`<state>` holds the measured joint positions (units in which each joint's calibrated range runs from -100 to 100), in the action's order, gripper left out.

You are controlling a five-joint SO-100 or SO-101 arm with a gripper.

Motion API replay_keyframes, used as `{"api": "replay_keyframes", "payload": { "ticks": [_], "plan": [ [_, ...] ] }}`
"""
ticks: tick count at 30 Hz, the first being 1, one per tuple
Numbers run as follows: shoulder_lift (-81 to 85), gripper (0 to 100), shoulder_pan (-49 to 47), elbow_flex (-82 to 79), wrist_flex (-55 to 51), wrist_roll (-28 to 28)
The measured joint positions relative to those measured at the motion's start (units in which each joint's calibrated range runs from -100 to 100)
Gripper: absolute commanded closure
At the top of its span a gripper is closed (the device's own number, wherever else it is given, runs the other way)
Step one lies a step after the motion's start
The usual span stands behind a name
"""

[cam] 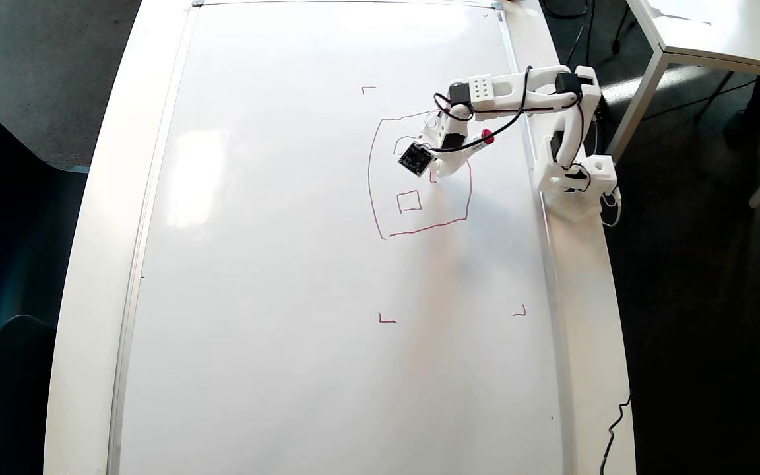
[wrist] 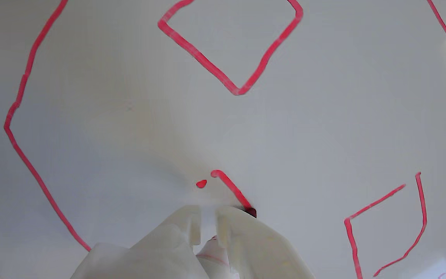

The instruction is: Draw on a whiteboard a robot head using a pen attached to the gripper

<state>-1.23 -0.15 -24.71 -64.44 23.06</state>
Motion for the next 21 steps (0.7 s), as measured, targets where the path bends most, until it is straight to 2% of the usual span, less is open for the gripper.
{"api": "replay_keyframes", "payload": {
  "ticks": [8,16,21],
  "plan": [
    [0.08,99,3.24,-0.27,-0.17,0.0],
    [0.08,99,3.47,-0.09,-5.41,0.0],
    [5.51,99,3.54,-6.03,-7.01,0.0]
  ]
}}
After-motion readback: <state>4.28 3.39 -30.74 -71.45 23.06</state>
